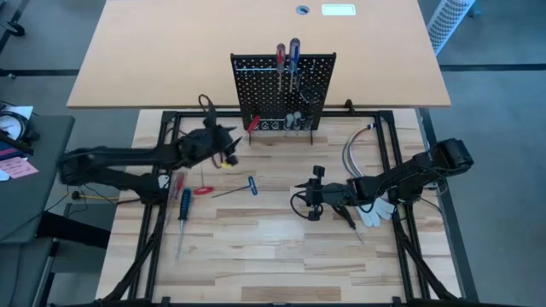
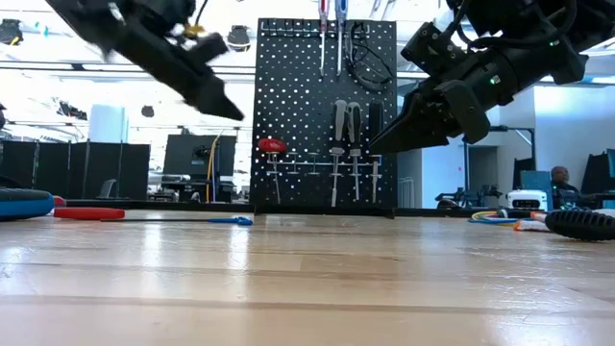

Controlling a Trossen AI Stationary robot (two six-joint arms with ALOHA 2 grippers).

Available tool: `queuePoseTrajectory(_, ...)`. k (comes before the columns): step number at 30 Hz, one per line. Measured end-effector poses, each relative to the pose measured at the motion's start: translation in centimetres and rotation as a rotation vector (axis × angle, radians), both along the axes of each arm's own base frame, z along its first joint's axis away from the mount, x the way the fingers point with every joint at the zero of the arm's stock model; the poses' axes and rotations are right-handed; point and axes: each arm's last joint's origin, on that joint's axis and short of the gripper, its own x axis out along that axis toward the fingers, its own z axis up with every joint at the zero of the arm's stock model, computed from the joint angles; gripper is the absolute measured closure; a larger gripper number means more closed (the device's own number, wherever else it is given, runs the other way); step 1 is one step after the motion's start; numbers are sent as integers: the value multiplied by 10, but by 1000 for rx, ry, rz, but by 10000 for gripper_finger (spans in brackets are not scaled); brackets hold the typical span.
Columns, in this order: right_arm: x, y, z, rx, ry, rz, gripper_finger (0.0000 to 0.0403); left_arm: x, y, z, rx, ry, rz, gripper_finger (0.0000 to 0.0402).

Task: Hang tools onto peg board
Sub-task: Hang the red allen wrench on the pegboard

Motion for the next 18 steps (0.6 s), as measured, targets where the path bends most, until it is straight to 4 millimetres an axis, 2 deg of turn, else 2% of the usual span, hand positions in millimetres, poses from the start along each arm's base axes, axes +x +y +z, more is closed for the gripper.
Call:
queuePoseTrajectory(5, 0, 0, 0, 0, -1, 0, 275, -34, -43, 15, -168, 187, -110, 228)
queuePoseTrajectory(10, 0, 0, 0, 1, -4, 1, 275, -64, -86, -1, -418, 376, -211, 229)
queuePoseTrajectory(14, 1, 0, 1, 6, -14, 2, 275, -66, -107, -13, -575, 393, -203, 229)
queuePoseTrajectory(18, 2, 0, 3, 12, -38, 2, 275, -62, -111, -33, -693, 479, -37, 229)
